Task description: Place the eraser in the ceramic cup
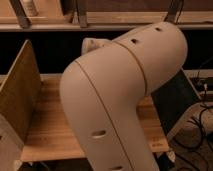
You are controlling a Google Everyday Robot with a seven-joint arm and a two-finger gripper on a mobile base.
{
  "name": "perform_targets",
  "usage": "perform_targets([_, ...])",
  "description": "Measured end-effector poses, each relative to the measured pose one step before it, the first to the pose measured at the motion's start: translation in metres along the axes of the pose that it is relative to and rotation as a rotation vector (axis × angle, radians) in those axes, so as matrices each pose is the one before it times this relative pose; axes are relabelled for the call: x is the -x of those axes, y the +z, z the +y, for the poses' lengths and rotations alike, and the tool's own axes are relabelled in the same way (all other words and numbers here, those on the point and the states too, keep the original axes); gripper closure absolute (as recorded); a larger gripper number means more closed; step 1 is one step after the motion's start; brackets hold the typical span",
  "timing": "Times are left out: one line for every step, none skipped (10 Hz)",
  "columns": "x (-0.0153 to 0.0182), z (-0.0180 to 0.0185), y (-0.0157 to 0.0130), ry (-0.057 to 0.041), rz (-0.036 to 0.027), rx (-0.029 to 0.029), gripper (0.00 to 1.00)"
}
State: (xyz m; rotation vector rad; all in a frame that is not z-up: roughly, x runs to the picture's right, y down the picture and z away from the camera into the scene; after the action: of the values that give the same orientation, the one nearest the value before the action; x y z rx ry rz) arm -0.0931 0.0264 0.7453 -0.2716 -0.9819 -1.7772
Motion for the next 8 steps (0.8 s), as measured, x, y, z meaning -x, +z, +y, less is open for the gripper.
perform_targets([-0.00019, -0.00069, 0.00036, -0.00126, -0.00077, 0.00042, 0.20])
perform_targets([0.00043, 0.00050, 0.00101, -0.00281, -0.00167, 0.00530, 0.20])
perform_targets([0.00081, 0.00048, 0.00452, -0.01068, -0.00610, 0.01890, 0.20])
perform_targets([-0.00150, -0.00469, 0.01231, -0.02989, -0.00708, 0.03450, 0.20])
perform_targets([-0.00088, -0.01187, 0.01572, -0.04119, -0.01698, 0.03442, 0.20])
perform_targets([0.00146, -0.01082, 0.01387, -0.03190, -0.02386, 0.02797, 0.20])
perform_targets([-0.00074, -0.00874, 0.01194, -0.02223, -0.01554, 0.02844, 0.20])
perform_targets([0.00041, -0.00746, 0.01172, -0.01691, -0.02106, 0.03565, 0.20])
